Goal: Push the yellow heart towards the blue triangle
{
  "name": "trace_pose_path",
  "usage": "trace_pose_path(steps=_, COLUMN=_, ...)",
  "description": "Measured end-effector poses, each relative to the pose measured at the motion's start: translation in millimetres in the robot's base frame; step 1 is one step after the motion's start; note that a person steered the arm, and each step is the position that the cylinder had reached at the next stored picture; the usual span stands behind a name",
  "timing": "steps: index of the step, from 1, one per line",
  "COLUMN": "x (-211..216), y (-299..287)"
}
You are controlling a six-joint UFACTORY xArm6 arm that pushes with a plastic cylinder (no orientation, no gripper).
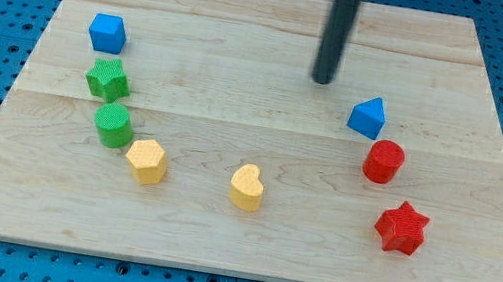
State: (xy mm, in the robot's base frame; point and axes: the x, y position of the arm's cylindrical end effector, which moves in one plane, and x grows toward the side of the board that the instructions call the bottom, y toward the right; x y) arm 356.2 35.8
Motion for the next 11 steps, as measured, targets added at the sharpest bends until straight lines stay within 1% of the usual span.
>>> trace_pose_path(steps=1, x=70.5, y=-3.6)
trace_pose_path(steps=2, x=126.3, y=45.0)
trace_pose_path(steps=3, x=184.8, y=46.4)
trace_pose_path(steps=4, x=214.1, y=-29.8)
trace_pose_path(steps=5, x=193.3, y=-63.7)
trace_pose_path(steps=6, x=154.1, y=-63.3)
trace_pose_path(steps=7, x=129.7, y=-72.5)
trace_pose_path(steps=8, x=182.3, y=-47.6)
trace_pose_path(steps=9, x=168.5, y=-30.8)
trace_pose_path(steps=11, x=80.2, y=-28.5)
